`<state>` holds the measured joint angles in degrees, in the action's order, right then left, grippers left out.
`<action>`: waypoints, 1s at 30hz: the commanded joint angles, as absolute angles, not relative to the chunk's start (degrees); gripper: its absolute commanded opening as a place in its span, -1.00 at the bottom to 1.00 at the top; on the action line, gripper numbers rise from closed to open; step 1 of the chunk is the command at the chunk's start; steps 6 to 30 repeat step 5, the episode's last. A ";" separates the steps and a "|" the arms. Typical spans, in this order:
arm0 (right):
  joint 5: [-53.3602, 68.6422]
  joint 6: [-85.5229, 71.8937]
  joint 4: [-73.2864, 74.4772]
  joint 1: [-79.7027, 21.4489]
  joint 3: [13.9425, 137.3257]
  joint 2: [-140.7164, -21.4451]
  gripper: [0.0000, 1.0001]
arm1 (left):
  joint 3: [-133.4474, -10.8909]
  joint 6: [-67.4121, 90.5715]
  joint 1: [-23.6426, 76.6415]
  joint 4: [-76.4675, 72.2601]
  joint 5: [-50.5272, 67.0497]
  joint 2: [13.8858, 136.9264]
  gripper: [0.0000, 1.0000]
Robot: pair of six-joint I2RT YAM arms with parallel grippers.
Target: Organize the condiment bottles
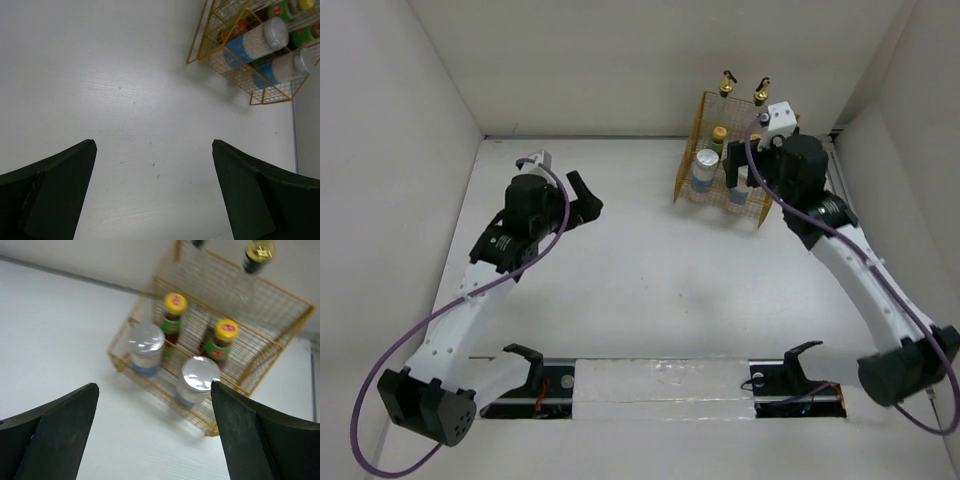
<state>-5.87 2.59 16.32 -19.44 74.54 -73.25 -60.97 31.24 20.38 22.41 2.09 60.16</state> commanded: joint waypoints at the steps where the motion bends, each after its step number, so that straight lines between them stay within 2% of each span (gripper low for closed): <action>1: -6.68 2.37 14.15 -24.51 69.62 -64.79 0.99 | -58.54 29.45 20.04 14.60 4.56 54.07 0.98; 5: -4.05 0.97 12.13 -31.01 62.59 -57.23 0.99 | -54.24 29.44 20.04 10.90 5.10 48.35 0.98; 30: -4.05 0.97 12.13 -31.01 62.59 -57.23 0.99 | -54.24 29.44 20.04 10.90 5.10 48.35 0.98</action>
